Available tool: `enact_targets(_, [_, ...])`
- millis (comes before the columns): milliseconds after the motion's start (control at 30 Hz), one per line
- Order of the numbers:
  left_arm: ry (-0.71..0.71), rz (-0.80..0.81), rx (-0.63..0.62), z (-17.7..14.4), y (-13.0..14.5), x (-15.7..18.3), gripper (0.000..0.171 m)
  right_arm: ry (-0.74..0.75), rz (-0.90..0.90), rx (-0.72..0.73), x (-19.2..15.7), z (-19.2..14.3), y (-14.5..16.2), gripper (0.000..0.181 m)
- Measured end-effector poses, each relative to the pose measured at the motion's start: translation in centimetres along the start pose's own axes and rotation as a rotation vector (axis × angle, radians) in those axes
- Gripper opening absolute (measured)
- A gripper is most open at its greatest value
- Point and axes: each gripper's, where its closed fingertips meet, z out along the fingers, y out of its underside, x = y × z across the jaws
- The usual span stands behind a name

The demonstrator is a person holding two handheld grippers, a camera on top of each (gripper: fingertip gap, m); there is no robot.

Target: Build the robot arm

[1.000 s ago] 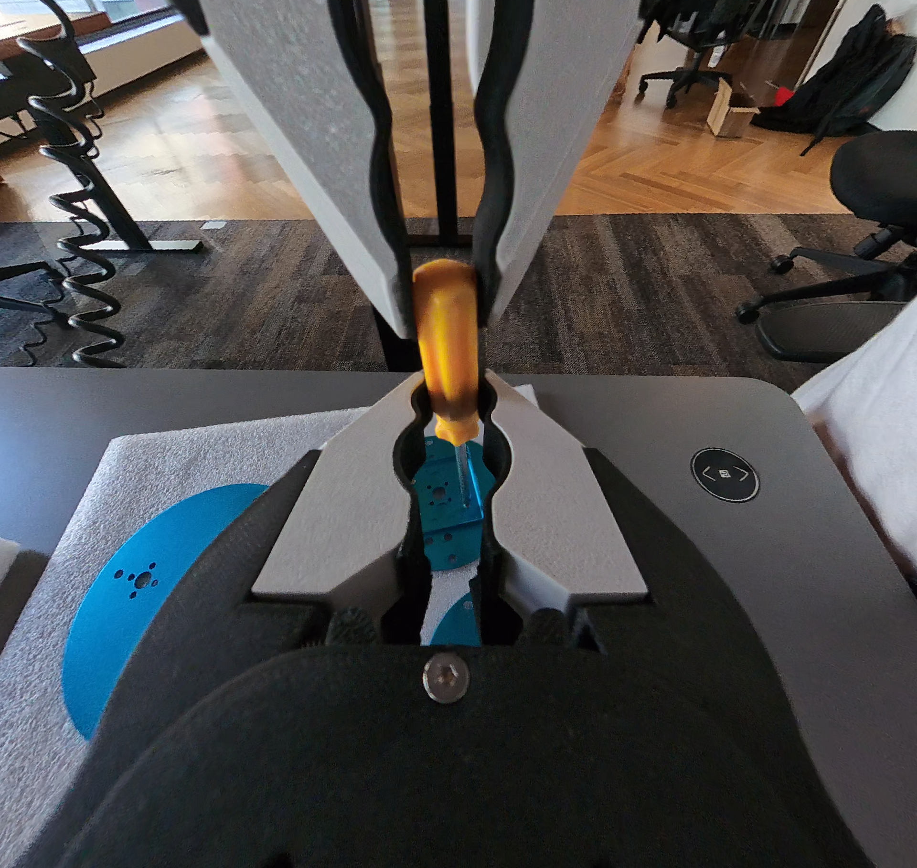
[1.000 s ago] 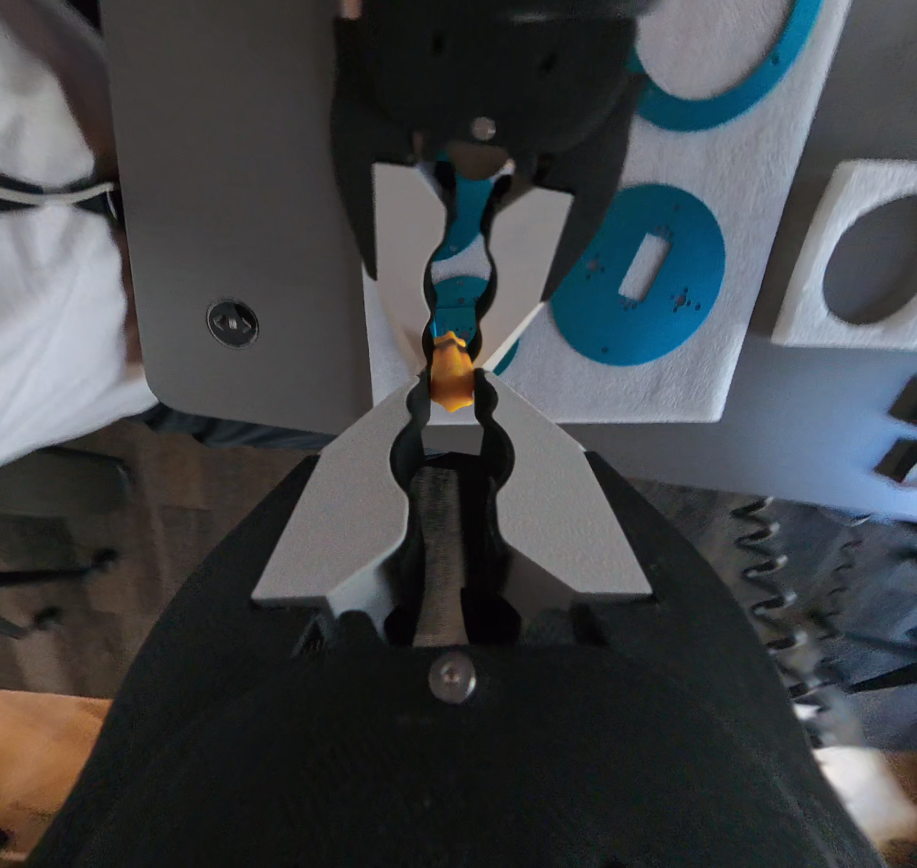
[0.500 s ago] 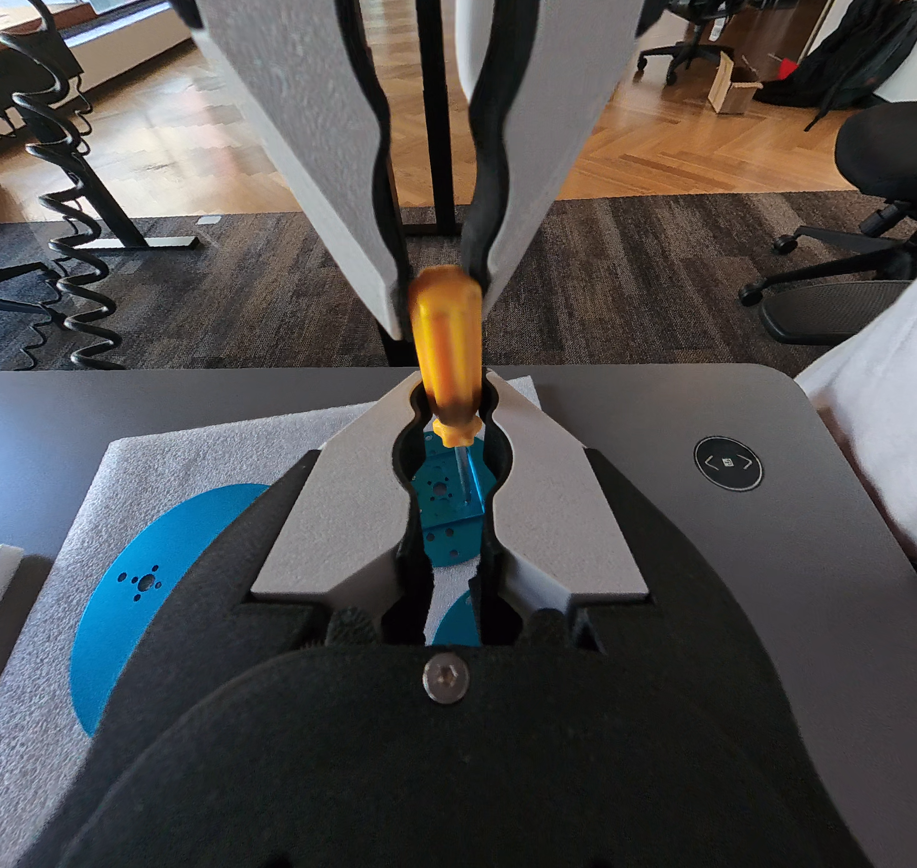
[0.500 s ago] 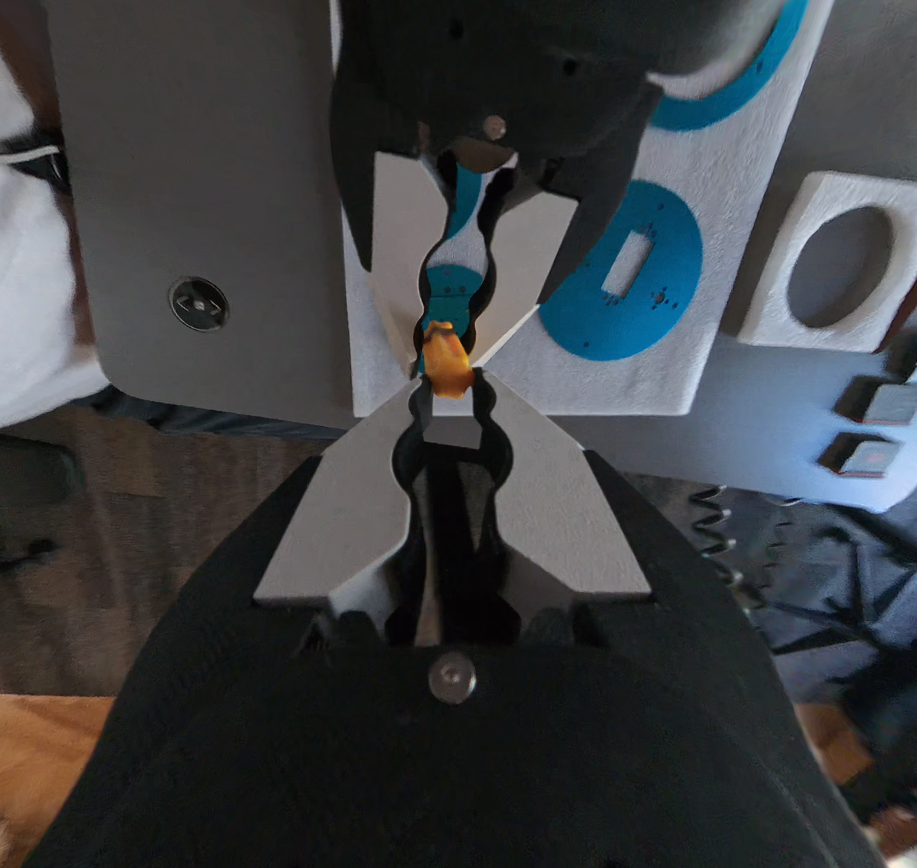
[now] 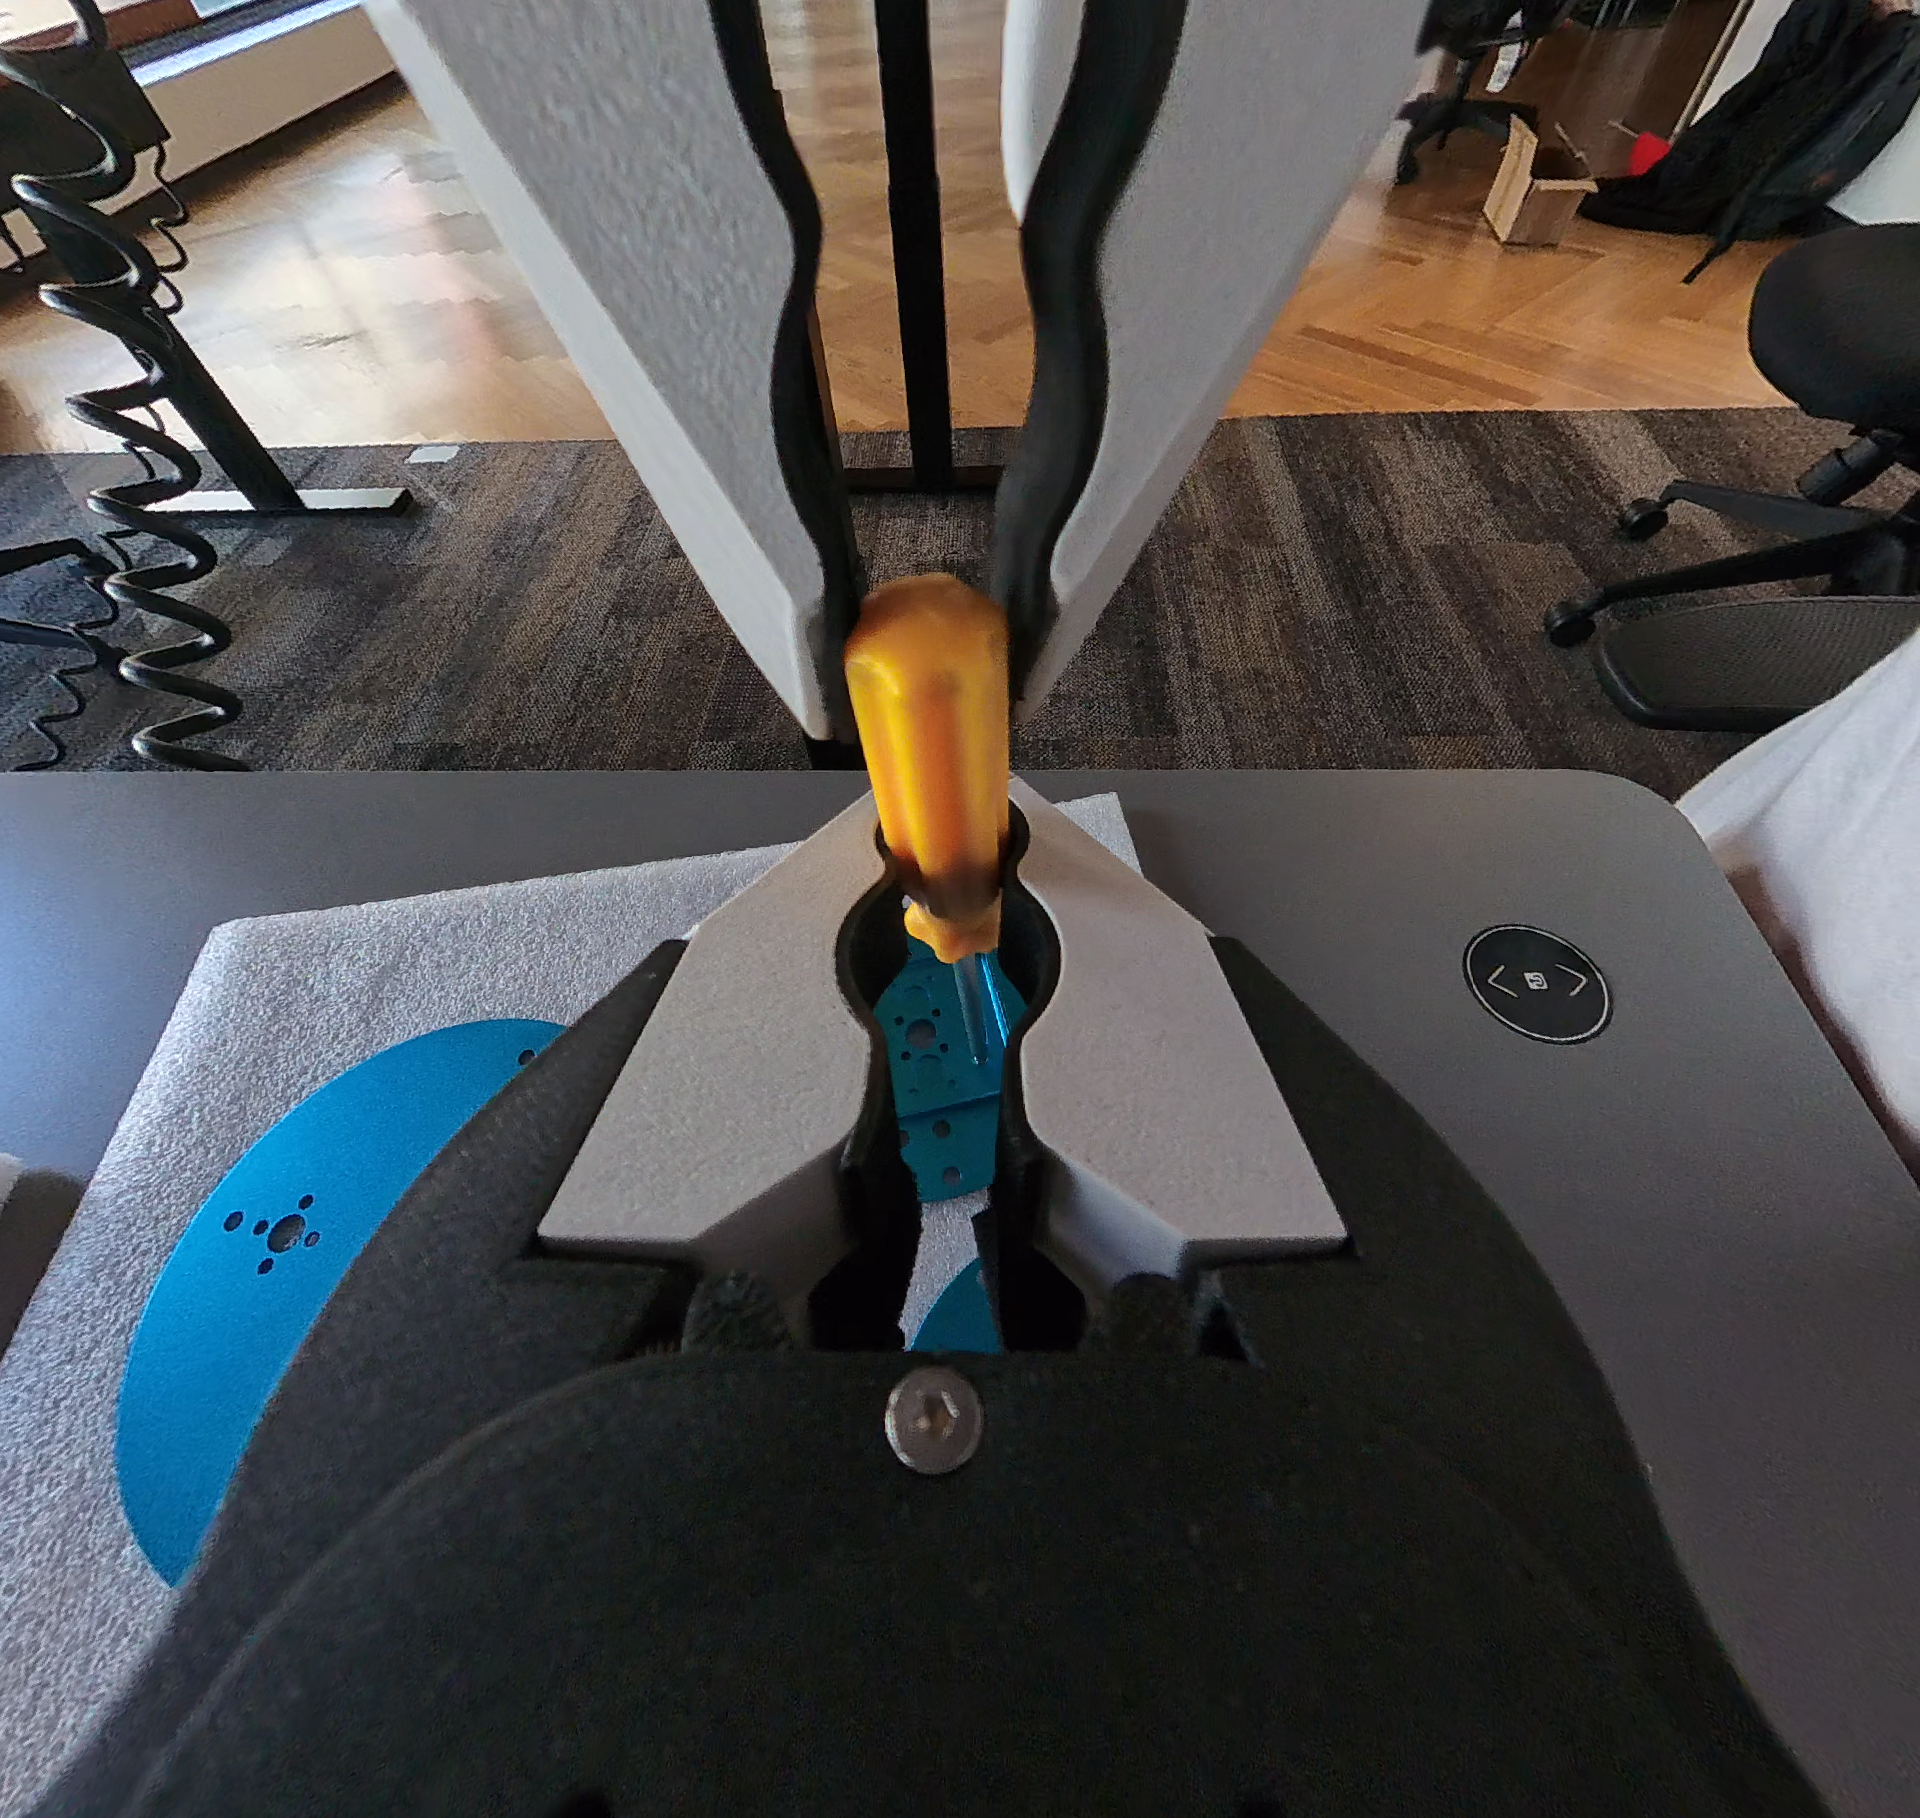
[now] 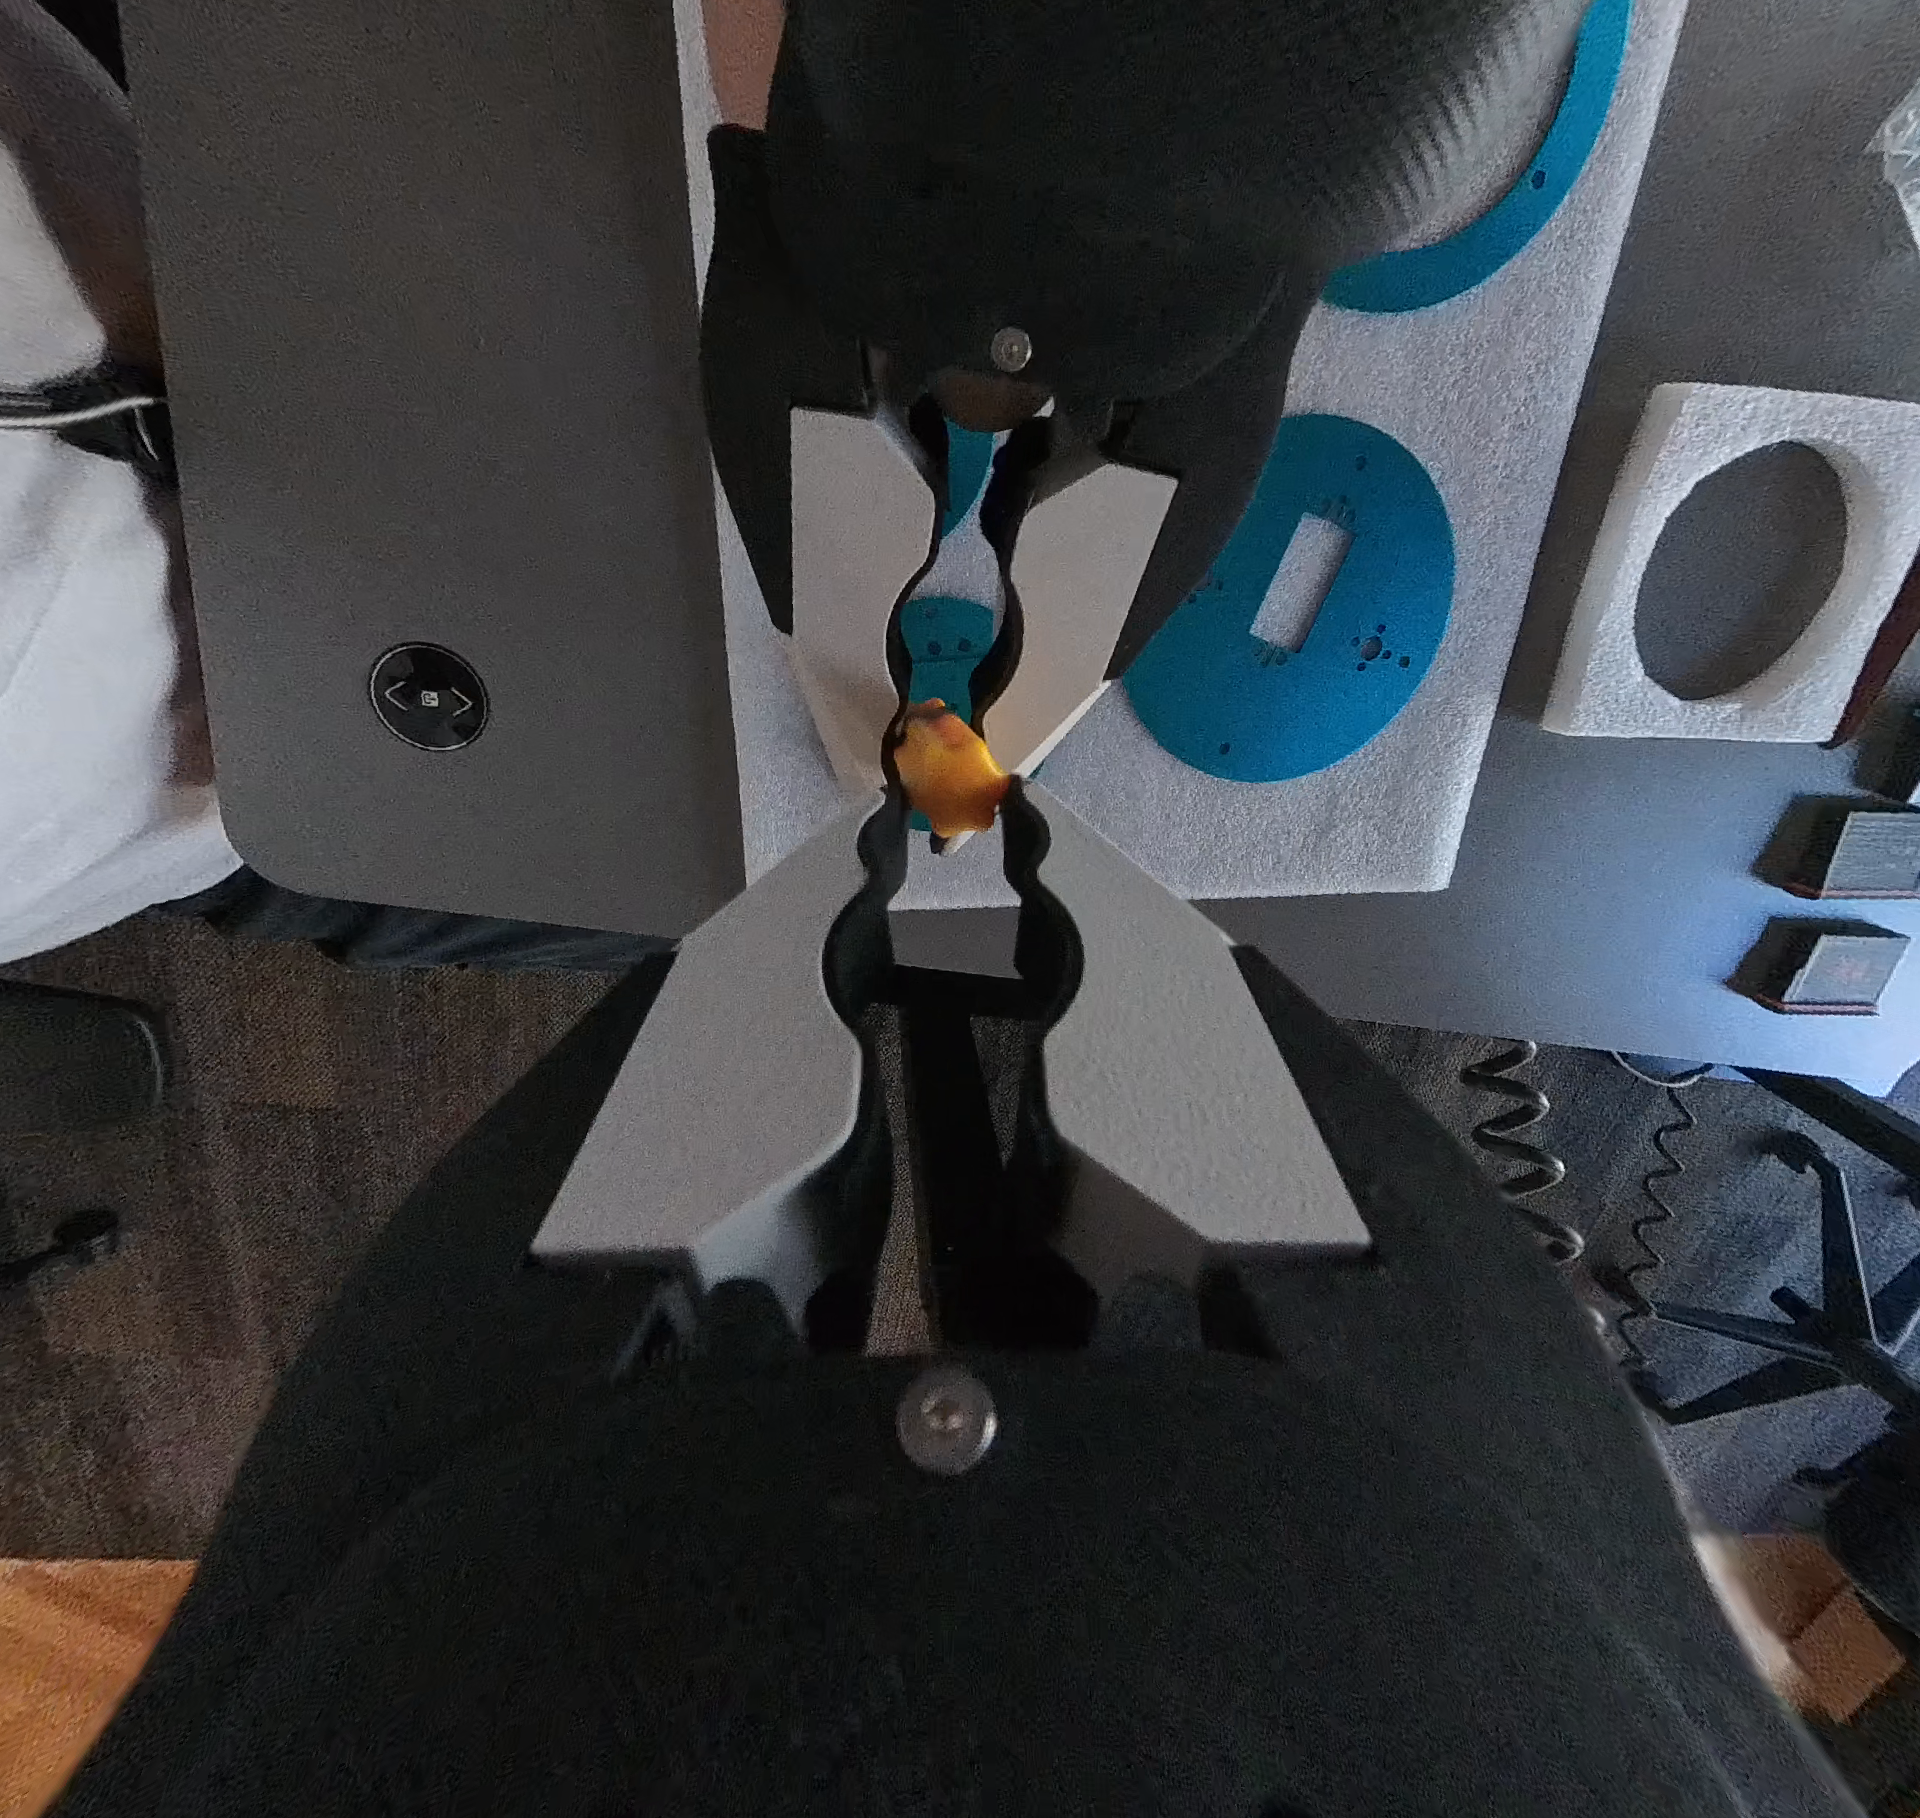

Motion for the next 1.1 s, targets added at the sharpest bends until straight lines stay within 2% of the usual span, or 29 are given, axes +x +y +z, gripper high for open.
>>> enact_targets(67, [-0.006,0.003,-0.001,0.1,0.0,0.0,0.01,-0.024,0.054,-0.026,0.0,0.0,0.3,0.016])
enact_targets(200, [-0.03,0.0,-0.024,0.2,0.2,-0.4,0.01,-0.044,0.532,-0.071,0.0,0.1,0.5,0.015])
enact_targets(233, [-0.025,0.007,-0.026,0.2,0.2,-0.3,0.009,-0.023,0.567,-0.063,-0.1,0.1,0.4,0.015])
enact_targets(300, [-0.011,0.013,-0.015,0.2,0.1,0.0,0.009,-0.005,0.511,-0.08,-0.3,0.1,0.4,0.015])
enact_targets(400, [-0.009,0.009,-0.018,0.1,0.2,-0.1,0.009,-0.036,0.245,-0.104,-0.5,0.1,0.5,0.02])
enact_targets(500, [0.001,0.005,-0.017,0.0,0.2,-0.1,0.009,0.015,0.015,-0.092,0.1,0.3,0.5,0.011])
enact_targets(567, [0.006,0.012,-0.023,-0.1,0.3,0.0,0.009,0.01,-0.029,-0.091,0.0,0.4,0.5,0.01])
enact_targets(667, [0.014,0.018,-0.02,0.0,0.3,0.2,0.009,-0.049,0.065,-0.106,-0.4,0.3,0.7,0.007])
enact_targets(733, [0.001,0.015,-0.024,0.0,0.3,0.0,0.009,-0.079,0.274,-0.117,-0.5,0.0,0.7,0.007])
enact_targets(767, [-0.01,-0.001,-0.025,0.0,0.3,-0.3,0.009,-0.133,0.401,-0.112,-1.3,0.2,0.5,0.0])
enact_targets(833, [0.017,0.02,0.002,0.3,0.0,0.3,0.009,-0.248,0.563,-0.162,-3.8,2.4,1.2,0.0])
enact_targets(900, [0.007,0.036,-0.017,0.0,0.2,0.2,0.009,-0.297,0.562,-0.229,-5.0,3.6,2.9,0.0])
enact_targets(933, [0.006,0.021,-0.037,-0.1,0.4,-0.1,0.009,-0.263,0.543,-0.196,-4.1,2.5,2.7,0.0])
enact_targets(1033, [0.016,-0.004,-0.007,0.0,0.3,-0.1,0.009,-0.177,0.449,0.023,-1.8,0.0,0.4,0.0])
enact_targets(1100, [0.009,0.01,-0.012,0.1,0.2,-0.1,0.009,-0.076,0.315,0.11,0.0,-1.1,-0.2,0.01])
